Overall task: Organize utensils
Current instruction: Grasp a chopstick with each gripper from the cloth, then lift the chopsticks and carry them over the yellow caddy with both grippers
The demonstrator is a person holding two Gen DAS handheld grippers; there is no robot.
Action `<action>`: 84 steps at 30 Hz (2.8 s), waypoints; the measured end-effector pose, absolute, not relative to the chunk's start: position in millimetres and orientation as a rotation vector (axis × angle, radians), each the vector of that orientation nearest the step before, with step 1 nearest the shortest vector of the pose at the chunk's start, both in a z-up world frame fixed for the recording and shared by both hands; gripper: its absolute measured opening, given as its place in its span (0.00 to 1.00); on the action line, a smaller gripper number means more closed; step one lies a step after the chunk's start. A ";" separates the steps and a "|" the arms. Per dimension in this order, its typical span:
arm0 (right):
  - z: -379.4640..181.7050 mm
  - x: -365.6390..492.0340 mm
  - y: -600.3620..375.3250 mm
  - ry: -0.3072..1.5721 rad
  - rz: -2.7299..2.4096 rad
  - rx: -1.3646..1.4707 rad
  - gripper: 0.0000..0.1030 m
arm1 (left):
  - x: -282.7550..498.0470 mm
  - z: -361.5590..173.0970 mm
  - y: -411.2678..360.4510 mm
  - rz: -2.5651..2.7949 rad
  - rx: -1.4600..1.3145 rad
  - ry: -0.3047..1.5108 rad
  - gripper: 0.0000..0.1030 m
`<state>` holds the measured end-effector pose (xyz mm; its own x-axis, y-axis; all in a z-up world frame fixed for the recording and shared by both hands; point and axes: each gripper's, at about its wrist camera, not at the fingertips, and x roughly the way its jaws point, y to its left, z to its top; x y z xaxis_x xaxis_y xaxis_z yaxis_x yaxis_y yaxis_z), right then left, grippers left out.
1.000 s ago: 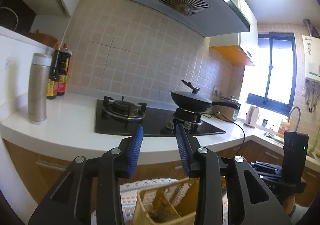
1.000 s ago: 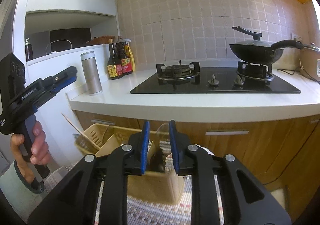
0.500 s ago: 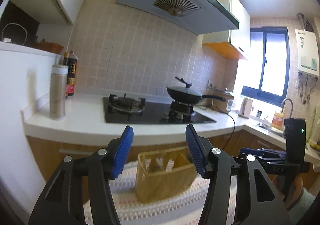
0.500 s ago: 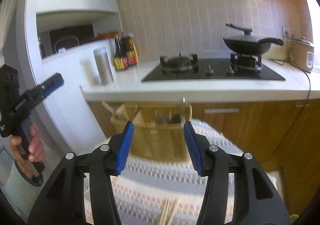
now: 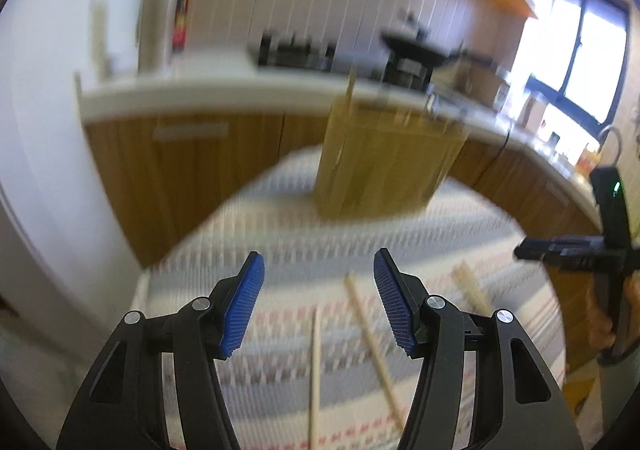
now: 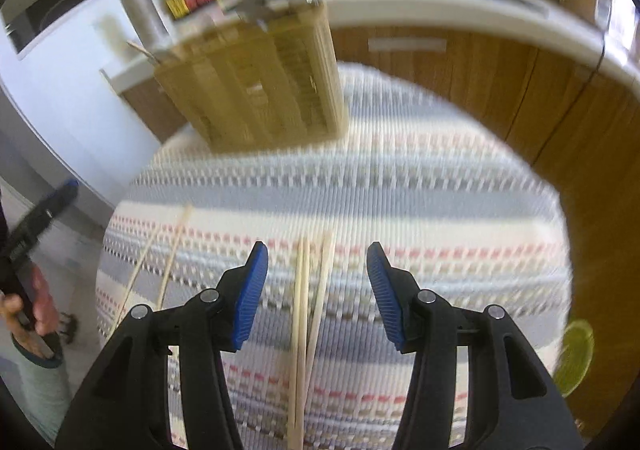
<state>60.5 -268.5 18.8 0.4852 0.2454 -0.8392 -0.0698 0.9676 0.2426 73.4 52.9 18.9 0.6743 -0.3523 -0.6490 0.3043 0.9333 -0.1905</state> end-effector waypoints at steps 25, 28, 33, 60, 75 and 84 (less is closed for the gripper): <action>-47.9 80.4 -257.7 1.303 0.197 0.188 0.22 | 75.8 -52.0 39.8 -0.369 0.070 1.045 0.51; -49.3 84.5 -241.2 1.302 0.185 0.153 0.22 | 75.5 -52.5 35.6 -0.374 0.087 1.052 0.51; -50.4 84.7 -214.0 1.308 0.159 0.044 0.22 | 76.5 -59.2 27.6 -0.357 0.158 1.082 0.49; -16.2 26.5 -152.9 1.217 0.310 -0.192 0.04 | 73.3 -6.5 8.8 -0.439 0.139 0.981 0.04; 130.8 61.0 -209.9 0.811 0.360 -0.045 0.04 | 94.4 136.2 -4.4 -0.516 -0.002 0.564 0.04; 170.3 117.9 -238.7 0.619 0.309 0.033 0.04 | 133.6 188.1 -37.9 -0.523 -0.016 0.386 0.04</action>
